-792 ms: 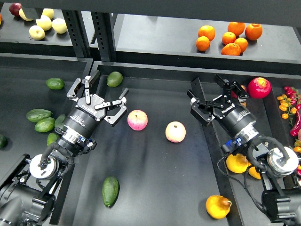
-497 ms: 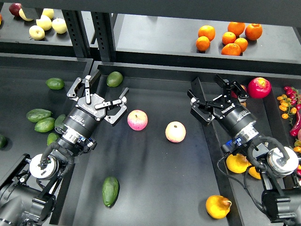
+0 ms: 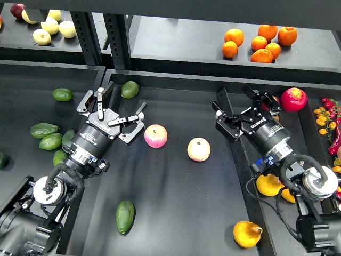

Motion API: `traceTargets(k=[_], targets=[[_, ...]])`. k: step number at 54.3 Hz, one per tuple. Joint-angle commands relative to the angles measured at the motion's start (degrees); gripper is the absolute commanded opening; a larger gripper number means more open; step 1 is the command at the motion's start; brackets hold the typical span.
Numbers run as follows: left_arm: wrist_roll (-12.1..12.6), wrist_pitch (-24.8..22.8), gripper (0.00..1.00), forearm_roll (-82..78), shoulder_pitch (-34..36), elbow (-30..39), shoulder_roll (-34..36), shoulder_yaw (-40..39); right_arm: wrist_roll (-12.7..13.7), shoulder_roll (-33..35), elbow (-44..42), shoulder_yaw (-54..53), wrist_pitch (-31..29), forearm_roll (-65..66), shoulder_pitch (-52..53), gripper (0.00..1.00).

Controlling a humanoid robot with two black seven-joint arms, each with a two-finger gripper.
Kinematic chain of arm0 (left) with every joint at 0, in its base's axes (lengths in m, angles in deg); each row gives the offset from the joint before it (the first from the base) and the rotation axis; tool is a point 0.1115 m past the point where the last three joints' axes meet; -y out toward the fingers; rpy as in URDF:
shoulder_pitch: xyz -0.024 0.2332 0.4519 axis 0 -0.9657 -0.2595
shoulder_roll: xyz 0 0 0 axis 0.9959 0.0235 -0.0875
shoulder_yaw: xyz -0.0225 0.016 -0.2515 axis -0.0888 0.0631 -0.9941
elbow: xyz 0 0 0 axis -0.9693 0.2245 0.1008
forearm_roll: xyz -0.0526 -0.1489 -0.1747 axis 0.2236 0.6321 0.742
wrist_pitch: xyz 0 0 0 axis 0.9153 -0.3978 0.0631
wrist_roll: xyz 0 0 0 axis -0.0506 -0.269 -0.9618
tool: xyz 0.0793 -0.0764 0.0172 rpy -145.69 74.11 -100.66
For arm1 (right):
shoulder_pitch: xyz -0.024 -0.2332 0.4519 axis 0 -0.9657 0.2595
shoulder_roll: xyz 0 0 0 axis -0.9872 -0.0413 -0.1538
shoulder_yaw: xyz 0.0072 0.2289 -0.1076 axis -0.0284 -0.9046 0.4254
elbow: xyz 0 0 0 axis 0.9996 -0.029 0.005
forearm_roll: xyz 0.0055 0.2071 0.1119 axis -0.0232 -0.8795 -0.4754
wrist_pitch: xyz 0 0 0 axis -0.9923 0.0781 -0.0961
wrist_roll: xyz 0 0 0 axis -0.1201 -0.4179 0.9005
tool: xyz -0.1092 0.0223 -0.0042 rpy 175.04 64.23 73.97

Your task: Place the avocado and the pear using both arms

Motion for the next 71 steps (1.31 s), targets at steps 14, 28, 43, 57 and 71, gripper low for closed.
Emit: traceTargets(k=[14, 28, 43, 57, 71], targets=[[0.13, 0.0, 1.0, -0.05, -1.63, -0.14, 0.0, -0.78, 0.0, 0.0, 0.0, 0.08, 0.0, 0.0, -0.09, 1.0], [0.3, 0.0, 1.0, -0.05, -1.64, -0.05, 0.0, -0.6, 0.0, 0.0, 0.0, 0.79, -0.09, 0.0, -0.09, 1.0], [0.39, 0.0, 1.0, -0.31, -1.37, -0.05, 0.0, -0.42, 0.0, 0.0, 0.0, 0.88, -0.09, 0.0, -0.09, 1.0], [0.92, 0.0, 1.0, -1.19, -0.84, -0.22, 0.0, 0.02, 0.0, 0.0, 0.0, 1.23, -0.09, 0.0, -0.09, 1.0], [3.37, 0.0, 1.0, -1.81, -0.58, -0.75, 0.0, 0.98, 0.0, 0.0, -0.09, 1.14, 0.0, 0.18, 0.09, 1.0]])
